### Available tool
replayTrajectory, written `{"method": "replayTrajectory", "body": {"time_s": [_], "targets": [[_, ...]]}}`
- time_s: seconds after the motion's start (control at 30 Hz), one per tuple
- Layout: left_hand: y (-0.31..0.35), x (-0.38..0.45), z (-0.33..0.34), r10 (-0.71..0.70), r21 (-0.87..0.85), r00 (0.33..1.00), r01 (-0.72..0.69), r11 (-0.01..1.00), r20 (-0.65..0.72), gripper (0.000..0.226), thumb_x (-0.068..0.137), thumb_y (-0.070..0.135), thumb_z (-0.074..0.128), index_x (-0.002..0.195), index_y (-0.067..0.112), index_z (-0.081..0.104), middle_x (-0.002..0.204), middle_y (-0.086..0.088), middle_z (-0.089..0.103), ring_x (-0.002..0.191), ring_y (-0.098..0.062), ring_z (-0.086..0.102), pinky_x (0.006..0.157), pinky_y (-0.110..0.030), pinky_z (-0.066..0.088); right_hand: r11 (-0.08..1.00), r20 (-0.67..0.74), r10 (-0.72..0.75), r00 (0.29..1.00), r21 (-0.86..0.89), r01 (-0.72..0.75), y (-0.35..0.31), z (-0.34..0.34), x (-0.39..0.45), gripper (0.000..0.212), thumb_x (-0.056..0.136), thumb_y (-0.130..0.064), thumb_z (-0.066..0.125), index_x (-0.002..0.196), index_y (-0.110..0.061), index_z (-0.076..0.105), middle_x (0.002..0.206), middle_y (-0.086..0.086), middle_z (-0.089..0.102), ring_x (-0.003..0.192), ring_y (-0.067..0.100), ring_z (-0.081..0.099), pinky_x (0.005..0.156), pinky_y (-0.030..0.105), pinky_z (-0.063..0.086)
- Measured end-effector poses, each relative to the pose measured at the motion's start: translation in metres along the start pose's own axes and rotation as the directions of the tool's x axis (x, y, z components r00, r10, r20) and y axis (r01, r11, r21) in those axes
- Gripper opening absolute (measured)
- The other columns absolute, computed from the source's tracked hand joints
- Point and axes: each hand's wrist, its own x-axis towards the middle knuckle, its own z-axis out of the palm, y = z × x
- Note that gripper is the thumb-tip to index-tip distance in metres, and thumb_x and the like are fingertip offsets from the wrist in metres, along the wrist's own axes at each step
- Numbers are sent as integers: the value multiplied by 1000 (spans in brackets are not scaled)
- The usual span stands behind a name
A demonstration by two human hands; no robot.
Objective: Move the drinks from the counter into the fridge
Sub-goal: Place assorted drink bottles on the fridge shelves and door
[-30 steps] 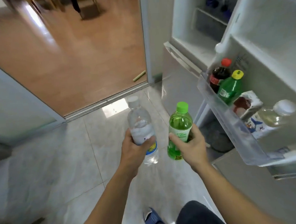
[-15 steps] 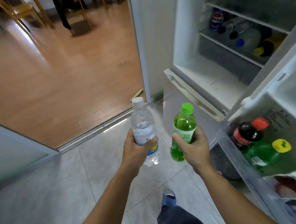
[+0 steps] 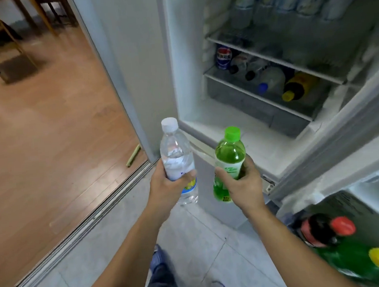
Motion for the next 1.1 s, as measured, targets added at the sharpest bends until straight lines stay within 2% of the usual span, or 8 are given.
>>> {"method": "replayTrajectory", "body": {"time_s": [0.1,0.37,0.5,0.6,0.7,0.83,1.0,1.1], "targets": [[9,49,-1,-7,-2,993,7,1000,116,64,58,33,88,117,26,64,108,-2,74,100,-25,71,82,-41,59,997,-118,-44,992,-61,37,-9,9,24,40,70,-34,81,106,-32,64,90,-13,73,77,4,69,67,15,53],[44,156,5,32,34,933,-48,998,358,47,54,39,88,95,44,65,97,7,75,87,-17,73,71,-32,59,985,-416,-125,901,-164,62,-47,35,70,35,74,-15,83,98,-30,64,84,-21,70,71,-4,64,65,7,46],[66,187,25,82,42,885,-114,993,458,47,54,43,86,96,46,63,93,13,75,83,-9,73,66,-23,56,979,-540,-146,829,-202,41,-71,35,89,33,70,-32,81,98,-31,64,85,-16,71,75,1,68,68,13,51],[91,208,49,134,29,843,-174,984,521,49,54,45,85,97,47,63,94,16,74,85,-5,72,67,-20,55,966,-616,-209,760,-249,64,-94,27,112,34,68,-40,80,95,-48,61,93,-22,67,83,2,67,75,17,53],[120,228,77,195,-25,805,-219,976,560,56,53,43,87,104,35,64,95,13,75,85,-6,72,67,-17,54,961,-700,-264,663,-253,116,-122,11,143,37,66,-44,81,94,-54,57,104,-14,63,88,-4,64,76,11,49],[162,254,117,296,-67,796,-309,949,527,56,56,35,89,105,29,63,91,16,75,83,-2,72,67,-16,54,944,-757,-329,565,-264,196,-157,-20,196,42,74,-38,83,107,-32,58,91,-37,63,84,-23,57,74,-1,42],[201,286,160,395,-125,794,-383,915,463,47,67,22,87,108,18,64,90,14,75,83,-5,72,69,-20,55,946,-768,-320,554,-233,224,-176,-62,270,50,81,-27,81,122,-21,54,107,-13,62,97,-5,61,77,5,46],[217,301,180,429,-145,777,-411,900,461,46,76,10,84,116,4,62,102,-2,73,84,-6,71,70,-19,54,963,-768,-269,581,-203,177,-169,-86,306,57,84,-24,78,132,-12,51,121,-4,60,108,7,58,78,4,44]]}}
